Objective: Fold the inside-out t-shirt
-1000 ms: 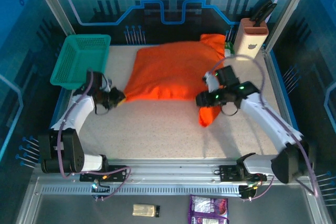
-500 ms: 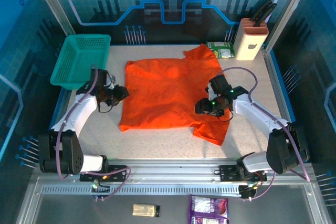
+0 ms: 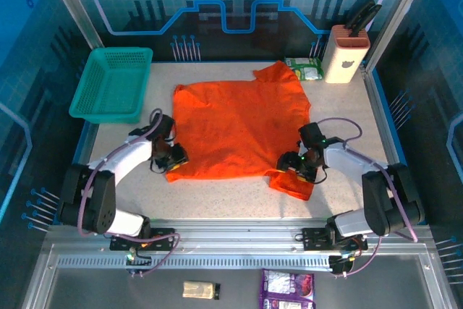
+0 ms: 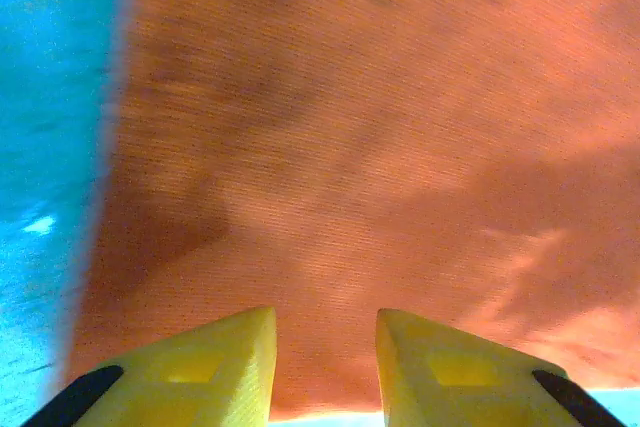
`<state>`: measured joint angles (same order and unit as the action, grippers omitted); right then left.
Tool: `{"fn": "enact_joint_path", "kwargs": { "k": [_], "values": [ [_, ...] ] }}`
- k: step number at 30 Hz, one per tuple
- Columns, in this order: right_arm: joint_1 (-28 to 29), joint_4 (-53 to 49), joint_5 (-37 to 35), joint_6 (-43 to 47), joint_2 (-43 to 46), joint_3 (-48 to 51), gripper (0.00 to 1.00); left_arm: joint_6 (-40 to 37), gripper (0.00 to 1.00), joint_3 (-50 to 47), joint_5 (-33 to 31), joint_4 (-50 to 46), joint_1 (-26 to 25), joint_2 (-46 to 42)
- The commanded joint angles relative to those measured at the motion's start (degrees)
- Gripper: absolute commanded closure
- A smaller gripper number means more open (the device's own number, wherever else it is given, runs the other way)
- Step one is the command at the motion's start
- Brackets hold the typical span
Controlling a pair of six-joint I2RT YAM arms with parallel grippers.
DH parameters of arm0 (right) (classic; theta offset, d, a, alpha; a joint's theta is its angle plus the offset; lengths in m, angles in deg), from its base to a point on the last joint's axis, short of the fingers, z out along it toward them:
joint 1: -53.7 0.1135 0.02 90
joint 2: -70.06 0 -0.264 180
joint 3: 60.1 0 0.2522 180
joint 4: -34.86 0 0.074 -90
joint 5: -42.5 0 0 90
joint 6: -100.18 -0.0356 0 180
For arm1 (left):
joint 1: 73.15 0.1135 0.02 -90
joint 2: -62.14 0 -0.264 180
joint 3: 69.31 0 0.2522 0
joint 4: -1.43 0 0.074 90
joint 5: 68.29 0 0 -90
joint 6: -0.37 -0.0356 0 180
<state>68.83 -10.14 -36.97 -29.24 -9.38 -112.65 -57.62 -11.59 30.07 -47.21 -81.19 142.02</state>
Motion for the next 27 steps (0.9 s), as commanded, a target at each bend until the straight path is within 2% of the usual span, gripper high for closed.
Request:
{"fn": "enact_joint_path", "kwargs": {
  "k": [1, 3, 9, 15, 19, 23, 27],
  "values": [
    [-2.3, -2.0, -6.2, -2.8, 3.4, 1.8, 0.2, -0.4, 0.67, -3.4, 1.9, -2.3, 7.8, -5.4],
    [-2.7, -3.2, -6.6, -2.3, 5.6, 1.0, 0.21, -0.4, 0.66, -4.1, 2.9, -2.7, 10.0, -7.9],
    [-3.1, -7.6, -10.5, -1.9, 10.5, -2.0, 0.22, 4.8, 0.66, -8.4, 8.8, -0.1, 9.7, -9.4],
    [-3.4, -16.7, -19.7, -11.7, 11.0, -2.2, 0.26, 8.0, 0.6, -12.6, 8.2, 0.6, 8.6, -13.0],
    [-3.3, -15.6, -17.5, -14.6, 11.6, 0.9, 0.3, 8.1, 0.61, -14.2, 8.2, 1.9, 8.3, -13.0],
    [-3.3, -10.5, -12.8, -15.2, 11.2, 4.6, 0.36, 8.1, 0.67, -15.6, 9.2, 4.2, 8.3, -12.4],
    [-3.4, -9.7, -12.4, -16.9, 9.0, 5.3, 0.42, 7.7, 0.71, -15.6, 9.0, 5.9, 8.3, -10.9]
  ]
}}
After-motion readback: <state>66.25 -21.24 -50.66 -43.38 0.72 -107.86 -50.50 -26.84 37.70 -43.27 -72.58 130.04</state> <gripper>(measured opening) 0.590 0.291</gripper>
